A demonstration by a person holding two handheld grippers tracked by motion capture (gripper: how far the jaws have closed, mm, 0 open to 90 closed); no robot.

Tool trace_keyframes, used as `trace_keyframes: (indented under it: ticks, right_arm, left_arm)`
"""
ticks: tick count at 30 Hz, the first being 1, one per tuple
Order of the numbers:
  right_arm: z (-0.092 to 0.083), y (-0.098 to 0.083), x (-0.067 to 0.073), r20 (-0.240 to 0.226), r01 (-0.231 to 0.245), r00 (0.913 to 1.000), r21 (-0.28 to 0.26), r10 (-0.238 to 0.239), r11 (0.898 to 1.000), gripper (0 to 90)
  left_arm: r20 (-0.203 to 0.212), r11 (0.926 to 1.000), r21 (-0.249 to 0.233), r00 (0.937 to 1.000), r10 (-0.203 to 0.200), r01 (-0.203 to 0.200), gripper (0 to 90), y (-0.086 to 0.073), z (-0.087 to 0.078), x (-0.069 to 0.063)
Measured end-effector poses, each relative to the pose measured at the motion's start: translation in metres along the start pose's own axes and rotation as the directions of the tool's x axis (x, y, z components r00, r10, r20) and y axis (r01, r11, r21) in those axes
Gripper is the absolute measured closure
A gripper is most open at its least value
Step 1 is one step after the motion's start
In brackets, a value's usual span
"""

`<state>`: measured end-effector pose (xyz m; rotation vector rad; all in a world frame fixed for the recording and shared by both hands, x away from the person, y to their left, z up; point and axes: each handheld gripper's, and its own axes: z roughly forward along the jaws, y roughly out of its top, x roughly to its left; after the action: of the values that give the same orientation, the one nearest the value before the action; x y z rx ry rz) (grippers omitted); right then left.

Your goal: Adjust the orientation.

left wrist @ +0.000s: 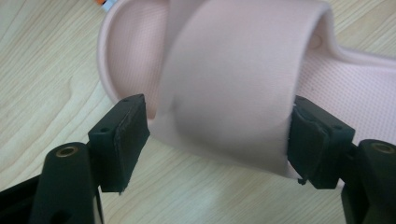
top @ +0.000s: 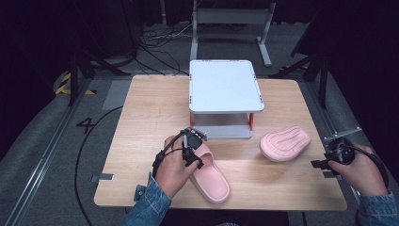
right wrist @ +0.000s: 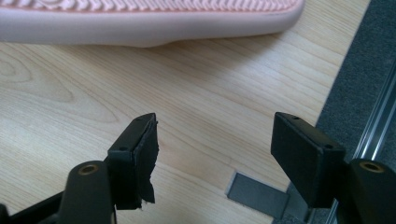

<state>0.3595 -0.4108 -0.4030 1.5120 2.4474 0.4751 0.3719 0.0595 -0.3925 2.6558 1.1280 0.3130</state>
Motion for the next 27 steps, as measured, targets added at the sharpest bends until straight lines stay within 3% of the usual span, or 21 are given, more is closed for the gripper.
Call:
trace_keyframes:
  ticks: [2,4,5,7,11,15,18,22,27]
  right_arm:
    - [0.002,0.003,0.003,-0.005,0.011,0.9999,0.002,-0.011,1.0,32.5]
    - [0.003,0.004,0.004,-0.005,0.015,0.9999,0.001,-0.015,1.0,32.5]
    - [0.003,0.005,0.005,-0.008,0.015,0.9999,0.002,-0.015,1.0,32.5]
    - [0.002,0.005,0.005,-0.009,0.015,0.9998,-0.004,-0.015,1.0,32.5]
    - [-0.001,0.002,0.002,0.002,0.006,1.0,-0.011,-0.006,1.0,32.6]
    - [-0.001,0.0,0.001,0.004,0.004,1.0,-0.009,-0.004,1.0,32.8]
    - [-0.001,0.0,0.002,0.002,0.006,1.0,-0.008,-0.006,1.0,32.9]
    - [-0.002,-0.002,0.002,0.007,0.001,1.0,-0.006,-0.001,1.0,32.9]
    - [-0.003,-0.006,0.001,0.009,-0.006,0.9999,-0.006,0.006,1.0,32.9]
  left_arm:
    - [0.019,0.9999,-0.014,0.9998,0.011,-0.011,30.8,0.0,0.003,-0.001]
    - [0.03,0.9995,-0.01,0.9991,0.029,-0.029,44.5,0.001,0.003,-0.003]
    - [0.012,0.9977,-0.02,0.9978,0.066,-0.065,44.5,0.002,0.003,-0.008]
    - [-0.017,0.9958,-0.018,0.9959,0.089,-0.09,49.7,0.004,0.0,-0.014]
    - [-0.094,0.9906,-0.067,0.9892,0.113,-0.119,61.7,0.004,-0.014,-0.018]
    - [-0.169,0.9849,-0.113,0.9794,0.11,-0.131,72.5,0.005,-0.026,-0.015]
    - [-0.189,0.98,-0.142,0.9757,0.111,-0.139,79.3,0.006,-0.031,-0.011]
    - [-0.196,0.9748,-0.158,0.9725,0.126,-0.158,82.2,0.009,-0.036,-0.011]
    - [-0.215,0.9651,-0.176,0.9643,0.155,-0.194,82.0,0.015,-0.043,-0.017]
